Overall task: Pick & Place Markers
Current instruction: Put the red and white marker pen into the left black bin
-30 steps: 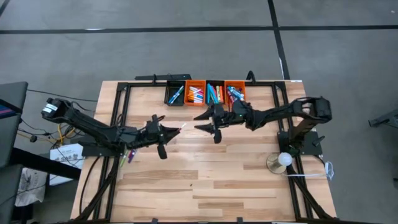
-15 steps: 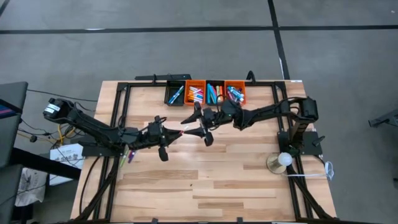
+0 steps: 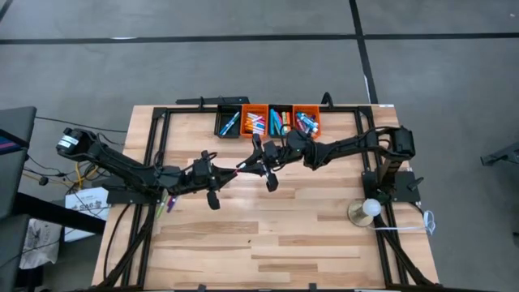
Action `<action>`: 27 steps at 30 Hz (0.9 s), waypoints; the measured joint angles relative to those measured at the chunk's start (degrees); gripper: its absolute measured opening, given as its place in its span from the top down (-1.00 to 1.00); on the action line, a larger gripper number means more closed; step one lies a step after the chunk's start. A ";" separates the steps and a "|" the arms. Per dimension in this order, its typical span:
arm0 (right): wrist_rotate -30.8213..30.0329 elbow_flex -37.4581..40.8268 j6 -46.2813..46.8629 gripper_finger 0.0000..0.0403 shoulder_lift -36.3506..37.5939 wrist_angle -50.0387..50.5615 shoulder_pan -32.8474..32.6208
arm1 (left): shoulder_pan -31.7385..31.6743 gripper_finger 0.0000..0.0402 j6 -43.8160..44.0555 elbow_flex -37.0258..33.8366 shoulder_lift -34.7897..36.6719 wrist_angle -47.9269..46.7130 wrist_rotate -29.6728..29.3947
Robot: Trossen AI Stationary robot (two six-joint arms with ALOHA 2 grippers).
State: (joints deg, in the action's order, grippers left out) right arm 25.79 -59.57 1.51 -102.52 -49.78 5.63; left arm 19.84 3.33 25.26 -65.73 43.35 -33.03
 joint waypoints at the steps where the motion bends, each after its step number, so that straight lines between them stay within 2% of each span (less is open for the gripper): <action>1: 0.01 0.00 0.14 0.89 0.00 0.02 0.00 | 0.00 0.82 -0.02 0.00 0.00 0.00 0.04; 20: 1.25 0.02 2.55 0.89 -0.02 1.42 0.85 | -0.90 0.71 1.57 -0.65 -0.02 -0.97 0.63; 27: 1.69 0.02 2.59 0.89 -0.02 1.74 0.94 | -3.18 0.47 1.62 -0.79 -0.02 -1.48 6.94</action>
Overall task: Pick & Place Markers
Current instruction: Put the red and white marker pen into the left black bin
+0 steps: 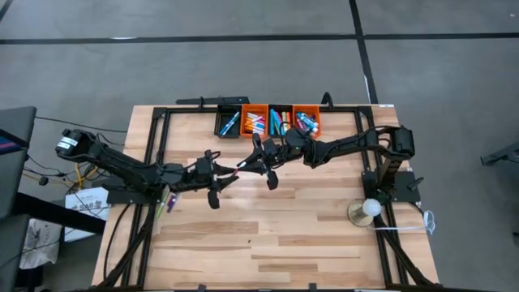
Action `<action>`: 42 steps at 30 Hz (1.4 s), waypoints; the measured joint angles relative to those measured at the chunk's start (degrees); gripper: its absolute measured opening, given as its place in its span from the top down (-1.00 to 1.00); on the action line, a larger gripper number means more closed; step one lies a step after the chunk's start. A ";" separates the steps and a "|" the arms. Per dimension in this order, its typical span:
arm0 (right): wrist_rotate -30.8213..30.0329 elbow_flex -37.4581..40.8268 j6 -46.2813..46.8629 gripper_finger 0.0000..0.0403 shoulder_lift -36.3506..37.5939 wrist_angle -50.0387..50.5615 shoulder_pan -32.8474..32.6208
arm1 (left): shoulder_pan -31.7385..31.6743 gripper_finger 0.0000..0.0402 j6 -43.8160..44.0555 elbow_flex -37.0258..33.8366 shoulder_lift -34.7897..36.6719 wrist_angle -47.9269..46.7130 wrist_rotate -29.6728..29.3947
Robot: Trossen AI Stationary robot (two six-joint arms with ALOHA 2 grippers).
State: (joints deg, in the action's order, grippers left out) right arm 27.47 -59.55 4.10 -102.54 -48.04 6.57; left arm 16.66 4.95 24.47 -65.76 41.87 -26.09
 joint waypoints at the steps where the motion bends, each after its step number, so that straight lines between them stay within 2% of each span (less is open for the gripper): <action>1: 0.01 0.00 0.02 0.89 0.00 0.03 -0.04 | -0.06 0.43 0.00 0.00 0.00 0.05 0.25; 6: -0.08 -0.55 0.02 0.89 0.02 3.07 0.94 | -0.08 0.25 -1.64 0.00 2.09 -1.62 0.16; 11: -0.42 -3.90 -0.04 0.89 0.02 10.96 2.62 | -0.04 0.17 -1.70 0.00 10.31 -11.55 -0.94; 19: -0.48 -9.87 -1.28 0.89 0.02 22.82 7.81 | -0.06 0.17 -1.24 0.02 23.12 -29.69 -4.28; 23: -0.62 -12.70 -1.47 0.89 0.09 27.18 11.47 | -0.06 0.20 2.31 0.02 25.29 -37.66 -7.23; 28: -1.88 -14.59 1.76 0.89 -0.23 27.98 16.49 | -0.06 0.21 5.88 0.02 23.88 -39.97 -7.99; 32: -0.22 -19.21 6.73 0.89 -6.23 28.78 20.04 | -0.06 0.21 6.47 0.02 21.74 -39.94 -7.99; 42: 1.08 -42.93 10.93 0.89 -26.57 38.97 23.23 | -0.06 0.21 8.00 0.09 17.75 -39.74 -7.99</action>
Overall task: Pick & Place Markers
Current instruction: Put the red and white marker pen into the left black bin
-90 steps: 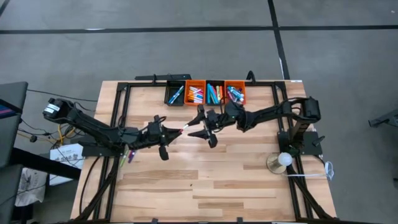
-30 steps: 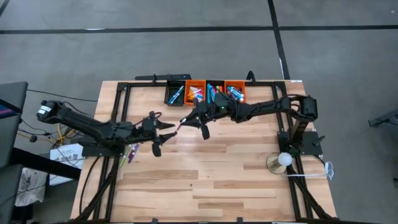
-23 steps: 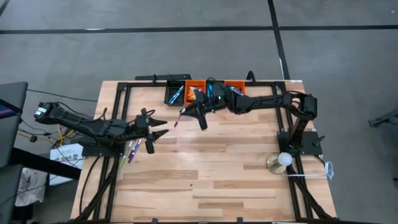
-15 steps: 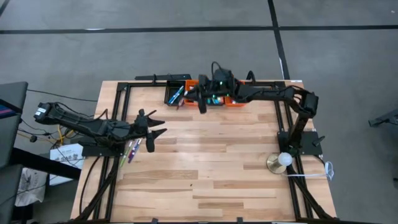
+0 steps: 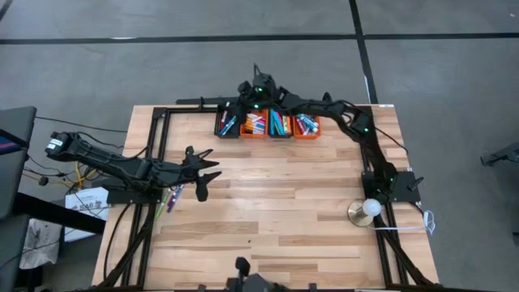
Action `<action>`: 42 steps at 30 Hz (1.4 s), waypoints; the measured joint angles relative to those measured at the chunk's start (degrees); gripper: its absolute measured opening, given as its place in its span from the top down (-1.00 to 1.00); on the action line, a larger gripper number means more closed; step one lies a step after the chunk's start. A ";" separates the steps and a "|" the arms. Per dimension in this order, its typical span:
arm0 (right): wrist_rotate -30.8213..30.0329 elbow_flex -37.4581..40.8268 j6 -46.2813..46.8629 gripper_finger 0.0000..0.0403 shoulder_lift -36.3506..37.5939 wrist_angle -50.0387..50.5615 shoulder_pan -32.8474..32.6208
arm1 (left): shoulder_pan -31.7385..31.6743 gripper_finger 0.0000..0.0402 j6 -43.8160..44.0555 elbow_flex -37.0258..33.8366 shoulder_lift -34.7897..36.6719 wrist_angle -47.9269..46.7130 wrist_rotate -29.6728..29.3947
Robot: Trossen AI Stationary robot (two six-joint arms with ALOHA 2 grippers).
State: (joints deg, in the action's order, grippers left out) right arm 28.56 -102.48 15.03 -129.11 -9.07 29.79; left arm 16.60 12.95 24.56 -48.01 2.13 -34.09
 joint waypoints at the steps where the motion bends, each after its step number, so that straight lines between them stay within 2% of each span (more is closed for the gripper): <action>1: -0.09 -1.83 0.01 0.89 -1.03 0.94 0.15 | 0.00 0.21 0.00 0.00 -0.18 0.14 0.00; 6: -1.38 -8.65 0.04 0.86 -5.69 4.79 0.84 | 0.00 0.21 1.60 0.00 -0.18 0.03 0.01; 10: -2.23 -10.96 0.07 0.87 -8.27 7.38 0.84 | 0.07 0.21 3.38 0.00 -0.18 0.00 0.29; 19: -2.10 -11.21 2.32 0.73 -8.15 7.34 0.82 | 0.59 0.21 4.07 0.00 -0.18 0.02 0.46; 38: -1.44 -11.17 4.50 0.71 -8.12 11.87 0.82 | 0.74 0.21 4.51 0.00 -0.18 0.01 0.48; 42: 1.59 -11.17 4.55 0.68 -8.10 12.56 0.82 | 0.74 0.21 4.89 -0.43 -0.16 0.09 1.59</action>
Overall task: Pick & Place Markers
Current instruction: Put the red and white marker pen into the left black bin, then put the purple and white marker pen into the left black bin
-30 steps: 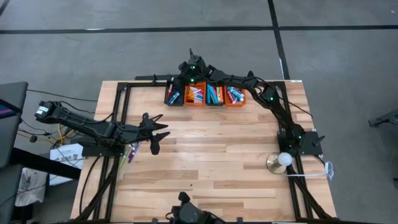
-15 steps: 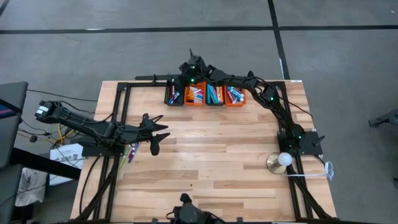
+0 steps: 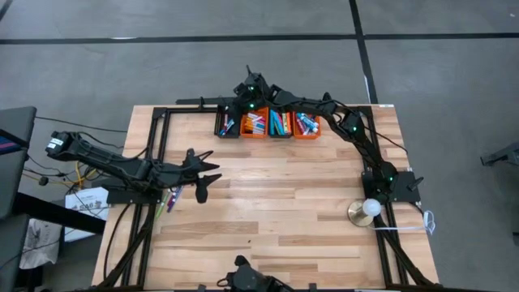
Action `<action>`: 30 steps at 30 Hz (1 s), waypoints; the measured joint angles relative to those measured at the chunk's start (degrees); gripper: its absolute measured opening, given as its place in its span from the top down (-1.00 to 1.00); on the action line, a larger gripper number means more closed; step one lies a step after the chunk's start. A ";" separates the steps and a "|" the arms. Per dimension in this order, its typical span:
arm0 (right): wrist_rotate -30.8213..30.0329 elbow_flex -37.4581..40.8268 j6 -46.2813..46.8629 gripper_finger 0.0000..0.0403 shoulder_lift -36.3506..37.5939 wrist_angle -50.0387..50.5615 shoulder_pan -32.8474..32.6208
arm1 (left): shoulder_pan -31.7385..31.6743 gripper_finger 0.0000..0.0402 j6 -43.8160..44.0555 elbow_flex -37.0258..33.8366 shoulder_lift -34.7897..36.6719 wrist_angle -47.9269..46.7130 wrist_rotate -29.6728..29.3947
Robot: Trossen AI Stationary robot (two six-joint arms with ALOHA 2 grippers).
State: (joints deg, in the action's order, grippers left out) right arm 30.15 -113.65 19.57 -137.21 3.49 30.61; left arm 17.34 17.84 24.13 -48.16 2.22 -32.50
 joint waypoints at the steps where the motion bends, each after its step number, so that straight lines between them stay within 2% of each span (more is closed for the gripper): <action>1: 0.27 0.00 0.00 0.66 0.05 0.45 -0.08 | 0.00 0.21 0.58 -0.51 0.00 0.00 0.08; 11: 1.40 0.03 -2.93 0.19 0.37 2.14 0.05 | -0.02 0.21 2.63 -3.03 0.00 0.35 -0.45; 15: 1.79 0.06 -3.13 0.07 1.90 2.56 0.82 | -0.02 0.21 3.41 -3.03 0.00 0.37 -0.45; 24: 1.44 0.07 -9.87 0.07 9.56 6.91 2.49 | -0.02 0.21 5.52 -3.03 0.00 0.20 -0.30; 30: 1.31 0.02 -17.07 0.15 17.72 17.31 1.65 | 0.00 0.21 12.30 -3.03 0.00 -3.74 2.39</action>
State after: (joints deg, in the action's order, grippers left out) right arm 31.46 -113.62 2.51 -119.48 20.80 32.26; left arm 17.34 30.14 21.10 -48.16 -1.52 -30.11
